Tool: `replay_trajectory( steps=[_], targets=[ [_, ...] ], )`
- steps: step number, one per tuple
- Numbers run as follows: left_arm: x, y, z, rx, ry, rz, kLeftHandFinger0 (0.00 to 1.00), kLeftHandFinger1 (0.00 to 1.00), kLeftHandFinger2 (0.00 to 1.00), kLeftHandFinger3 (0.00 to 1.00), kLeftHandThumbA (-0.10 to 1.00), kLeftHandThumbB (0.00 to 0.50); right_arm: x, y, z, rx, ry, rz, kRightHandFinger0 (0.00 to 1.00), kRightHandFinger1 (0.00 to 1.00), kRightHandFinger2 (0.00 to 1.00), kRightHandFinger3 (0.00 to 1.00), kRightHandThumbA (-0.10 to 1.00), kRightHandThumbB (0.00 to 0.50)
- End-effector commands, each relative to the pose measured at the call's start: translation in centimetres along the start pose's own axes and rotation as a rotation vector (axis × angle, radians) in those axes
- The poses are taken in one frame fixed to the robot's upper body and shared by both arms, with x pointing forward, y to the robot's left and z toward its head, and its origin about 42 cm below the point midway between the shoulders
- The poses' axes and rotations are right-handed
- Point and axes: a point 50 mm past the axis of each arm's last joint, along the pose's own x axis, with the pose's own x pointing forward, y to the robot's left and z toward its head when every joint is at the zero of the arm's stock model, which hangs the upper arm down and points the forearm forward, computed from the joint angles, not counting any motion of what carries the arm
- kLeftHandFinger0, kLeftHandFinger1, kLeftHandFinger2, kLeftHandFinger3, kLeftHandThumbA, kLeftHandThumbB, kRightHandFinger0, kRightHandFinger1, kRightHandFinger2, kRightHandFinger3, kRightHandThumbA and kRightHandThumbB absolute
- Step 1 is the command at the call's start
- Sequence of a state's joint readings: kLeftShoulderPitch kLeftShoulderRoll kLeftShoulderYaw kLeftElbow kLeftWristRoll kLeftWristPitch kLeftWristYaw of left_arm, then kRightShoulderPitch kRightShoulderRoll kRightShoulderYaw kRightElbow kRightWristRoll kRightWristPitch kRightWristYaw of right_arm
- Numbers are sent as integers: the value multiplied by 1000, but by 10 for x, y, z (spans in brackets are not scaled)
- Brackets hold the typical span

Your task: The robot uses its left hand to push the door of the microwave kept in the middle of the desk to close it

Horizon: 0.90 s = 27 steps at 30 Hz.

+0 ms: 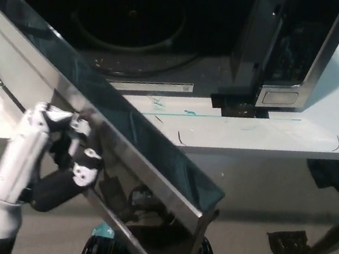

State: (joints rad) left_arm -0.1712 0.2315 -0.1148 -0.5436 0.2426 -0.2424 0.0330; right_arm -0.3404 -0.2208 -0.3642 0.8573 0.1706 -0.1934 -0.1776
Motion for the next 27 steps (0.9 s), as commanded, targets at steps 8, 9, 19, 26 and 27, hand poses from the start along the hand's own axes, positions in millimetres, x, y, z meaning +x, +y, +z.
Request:
replay_trajectory(
  steps=[8, 9, 19, 26, 27],
  targets=[
    [28, -8, -14, 26, -72, -100, 0, 0, 0, 44, 62, 7, 4, -1, 14, 44, -73, -1, 636, 652, 716, 733, 126, 178],
    [31, -9, -20, 18, -61, -106, 0, 0, 0, 34, 2, 11, 4, -1, 14, 54, -73, -2, 643, 654, 712, 716, 97, 175],
    [84, -6, -70, 111, -49, -102, 0, 0, 0, 27, -100, 45, 2, -1, 7, 49, -57, -32, 529, 549, 599, 653, 84, 190],
    [135, -3, -110, 162, -42, -93, 0, 0, 0, 85, -100, 33, 1, -1, 5, 54, -59, -40, 576, 575, 596, 635, 73, 208],
    [142, -1, -116, 178, -33, -96, 0, 0, 0, 87, -100, 32, -1, 1, 3, 75, -57, -33, 598, 591, 608, 629, 68, 213]
  ],
)
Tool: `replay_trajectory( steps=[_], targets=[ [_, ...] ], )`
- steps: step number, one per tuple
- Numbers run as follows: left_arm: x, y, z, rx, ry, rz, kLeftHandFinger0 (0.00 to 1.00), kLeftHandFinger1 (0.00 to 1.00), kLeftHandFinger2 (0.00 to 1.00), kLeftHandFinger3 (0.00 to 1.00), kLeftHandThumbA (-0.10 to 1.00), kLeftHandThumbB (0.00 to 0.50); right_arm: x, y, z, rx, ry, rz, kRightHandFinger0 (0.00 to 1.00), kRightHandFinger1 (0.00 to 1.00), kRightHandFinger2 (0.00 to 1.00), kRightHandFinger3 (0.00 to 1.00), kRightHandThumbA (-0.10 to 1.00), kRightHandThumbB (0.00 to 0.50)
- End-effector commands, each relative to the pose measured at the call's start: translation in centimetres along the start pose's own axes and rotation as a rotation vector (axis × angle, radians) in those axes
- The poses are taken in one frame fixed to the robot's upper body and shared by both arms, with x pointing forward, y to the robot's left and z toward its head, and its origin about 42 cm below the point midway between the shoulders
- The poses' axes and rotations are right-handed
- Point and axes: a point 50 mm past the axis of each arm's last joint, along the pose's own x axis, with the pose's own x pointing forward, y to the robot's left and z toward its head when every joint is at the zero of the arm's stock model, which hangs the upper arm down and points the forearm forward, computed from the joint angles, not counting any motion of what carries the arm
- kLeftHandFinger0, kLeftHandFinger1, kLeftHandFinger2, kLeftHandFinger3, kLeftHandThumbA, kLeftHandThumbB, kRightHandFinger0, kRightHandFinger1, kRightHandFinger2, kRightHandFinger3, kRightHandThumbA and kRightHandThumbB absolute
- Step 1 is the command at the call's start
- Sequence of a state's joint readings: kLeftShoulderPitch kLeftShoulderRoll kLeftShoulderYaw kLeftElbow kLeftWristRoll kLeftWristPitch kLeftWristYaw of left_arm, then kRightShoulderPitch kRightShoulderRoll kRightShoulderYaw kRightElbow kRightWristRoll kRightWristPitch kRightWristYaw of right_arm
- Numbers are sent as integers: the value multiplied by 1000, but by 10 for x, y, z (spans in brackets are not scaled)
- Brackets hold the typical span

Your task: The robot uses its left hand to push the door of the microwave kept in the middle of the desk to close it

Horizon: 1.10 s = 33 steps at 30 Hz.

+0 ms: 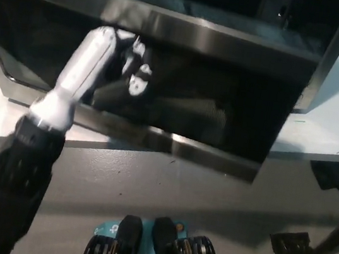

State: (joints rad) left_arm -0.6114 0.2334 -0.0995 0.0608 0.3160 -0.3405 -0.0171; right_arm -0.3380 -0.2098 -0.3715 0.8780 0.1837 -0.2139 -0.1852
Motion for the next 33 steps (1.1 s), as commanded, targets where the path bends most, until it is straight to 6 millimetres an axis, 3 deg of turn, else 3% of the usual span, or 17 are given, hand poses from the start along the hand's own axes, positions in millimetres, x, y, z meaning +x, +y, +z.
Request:
replay_trajectory(
  steps=[1, 8, 13, 18, 26, 28, 30, 31, 33],
  targets=[
    [37, 20, -9, 92, -88, 50, 0, 0, 0, 86, -100, 31, 2, 0, 11, 58, -73, -16, 591, 581, 604, 627, 54, 205],
    [71, 25, -31, 170, -44, 65, 0, 0, 0, 91, -100, 58, 1, 1, 6, 34, -54, -14, 584, 590, 631, 670, 51, 173],
    [73, 28, -36, 202, -23, 82, 0, 0, 0, 37, -100, 61, 0, 1, 6, 59, -50, -12, 575, 579, 618, 658, 22, 171],
    [70, 35, -43, 220, -1, 87, 0, 0, 0, 58, -100, 52, -1, 2, 3, 64, -35, -16, 547, 557, 609, 680, 19, 155],
    [20, 28, -19, 185, -74, 87, 0, 0, 2, 92, -100, 64, -3, 3, 3, 60, -41, -24, 557, 557, 602, 658, 30, 182],
    [-10, 27, 3, 163, -124, 118, 0, 0, 0, 86, -100, 61, 0, 7, 8, 74, -45, -10, 569, 569, 620, 670, 36, 179],
    [-26, 26, 14, 159, -134, 118, 0, 0, 0, 89, -100, 53, 0, 7, 8, 58, -46, -10, 592, 591, 643, 684, 49, 176],
    [-51, 24, 27, 138, -142, 114, 0, 0, 0, 62, -100, 49, 1, 6, 9, 57, -47, -12, 614, 603, 648, 683, 56, 182],
    [-79, 23, 44, 129, -140, 124, 0, 0, 0, 41, -100, 24, 3, 5, 12, 66, -55, -14, 617, 596, 635, 682, 60, 185]
  ],
)
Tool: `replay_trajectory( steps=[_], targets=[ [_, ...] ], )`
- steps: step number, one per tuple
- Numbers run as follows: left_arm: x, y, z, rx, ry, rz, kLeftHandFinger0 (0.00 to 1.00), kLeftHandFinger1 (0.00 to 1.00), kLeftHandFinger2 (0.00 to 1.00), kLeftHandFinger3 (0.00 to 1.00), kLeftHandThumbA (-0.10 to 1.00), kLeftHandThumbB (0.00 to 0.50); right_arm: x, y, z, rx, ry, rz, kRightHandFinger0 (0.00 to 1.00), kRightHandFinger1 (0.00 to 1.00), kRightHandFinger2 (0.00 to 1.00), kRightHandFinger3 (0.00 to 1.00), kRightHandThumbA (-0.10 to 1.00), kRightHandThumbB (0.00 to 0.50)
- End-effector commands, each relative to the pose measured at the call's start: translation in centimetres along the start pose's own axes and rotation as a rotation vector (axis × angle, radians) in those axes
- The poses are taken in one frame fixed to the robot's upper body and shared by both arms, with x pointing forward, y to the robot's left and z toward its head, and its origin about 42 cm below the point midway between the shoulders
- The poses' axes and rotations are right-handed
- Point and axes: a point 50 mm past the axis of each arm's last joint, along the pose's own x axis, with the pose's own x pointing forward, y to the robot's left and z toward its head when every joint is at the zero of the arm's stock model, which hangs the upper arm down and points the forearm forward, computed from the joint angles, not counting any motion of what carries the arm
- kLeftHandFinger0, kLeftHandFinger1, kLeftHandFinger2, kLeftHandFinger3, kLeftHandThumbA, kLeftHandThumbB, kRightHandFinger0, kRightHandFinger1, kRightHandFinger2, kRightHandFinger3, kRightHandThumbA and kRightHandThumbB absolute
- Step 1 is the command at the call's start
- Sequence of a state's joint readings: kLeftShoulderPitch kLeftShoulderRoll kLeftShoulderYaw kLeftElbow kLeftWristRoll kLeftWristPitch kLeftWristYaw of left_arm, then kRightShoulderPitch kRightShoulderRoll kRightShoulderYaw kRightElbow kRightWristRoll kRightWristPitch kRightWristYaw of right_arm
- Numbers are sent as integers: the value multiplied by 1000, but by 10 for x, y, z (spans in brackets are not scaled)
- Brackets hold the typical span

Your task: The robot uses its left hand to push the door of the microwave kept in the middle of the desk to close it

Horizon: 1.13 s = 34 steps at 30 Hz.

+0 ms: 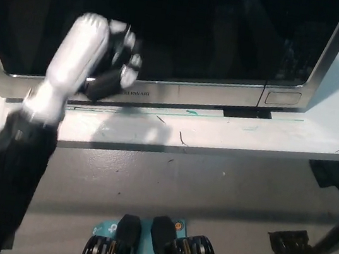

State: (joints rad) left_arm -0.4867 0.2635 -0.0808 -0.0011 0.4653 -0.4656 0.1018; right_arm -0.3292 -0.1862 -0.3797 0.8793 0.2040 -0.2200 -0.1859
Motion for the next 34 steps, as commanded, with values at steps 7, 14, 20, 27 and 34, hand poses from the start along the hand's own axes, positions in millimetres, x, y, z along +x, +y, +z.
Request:
replay_trajectory(
  steps=[7, 14, 20, 27, 34],
  targets=[
    [-91, 28, 42, -88, 73, 113, 0, 0, 0, 71, -100, 14, 10, 0, 22, 23, -88, -1, 584, 586, 631, 669, 69, 202],
    [-163, 4, 0, -76, 451, 135, 0, 0, 41, 166, -100, 13, 14, 2, 29, 1, -95, -2, 623, 623, 668, 721, 105, 196],
    [-199, -17, -44, -83, 697, 166, 0, 0, 2, 215, -100, 0, 19, 1, 32, 63, -82, -16, 561, 573, 619, 680, 64, 206],
    [-227, -48, -78, -119, 973, 186, 9, 0, 22, 248, -100, 1, 20, 2, 34, 55, -85, -12, 544, 547, 592, 645, 57, 203],
    [-233, -62, -97, -136, 1093, 222, 0, 0, 32, 258, -96, 0, 21, 4, 37, 43, -98, -6, 593, 594, 637, 693, 79, 197]
  ],
)
